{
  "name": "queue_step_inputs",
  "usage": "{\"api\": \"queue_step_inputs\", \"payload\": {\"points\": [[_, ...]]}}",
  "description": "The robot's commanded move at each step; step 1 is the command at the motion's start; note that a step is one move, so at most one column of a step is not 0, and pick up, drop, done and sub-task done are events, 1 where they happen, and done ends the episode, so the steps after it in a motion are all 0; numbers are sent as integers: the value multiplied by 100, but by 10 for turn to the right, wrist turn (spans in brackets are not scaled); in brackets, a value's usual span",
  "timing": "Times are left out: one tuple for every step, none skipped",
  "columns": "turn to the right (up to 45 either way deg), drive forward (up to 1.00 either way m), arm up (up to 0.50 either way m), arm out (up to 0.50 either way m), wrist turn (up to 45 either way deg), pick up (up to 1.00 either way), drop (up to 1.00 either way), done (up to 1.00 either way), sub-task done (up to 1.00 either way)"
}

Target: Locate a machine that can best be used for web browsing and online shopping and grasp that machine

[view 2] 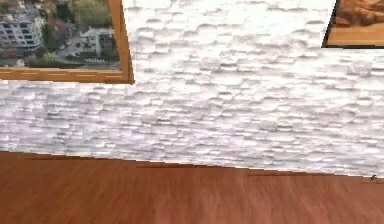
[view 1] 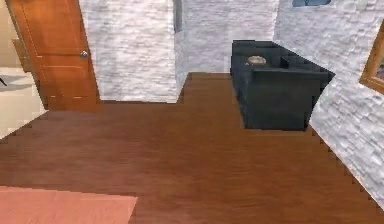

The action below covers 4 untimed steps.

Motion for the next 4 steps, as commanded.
{"api": "queue_step_inputs", "payload": {"points": [[90,0,0,0,0,0,0,0,0],[0,100,0,0,0,0,0,0,0],[30,0,0,0,0,0,0,0,0],[0,100,0,0,0,0,0,0,0]]}}
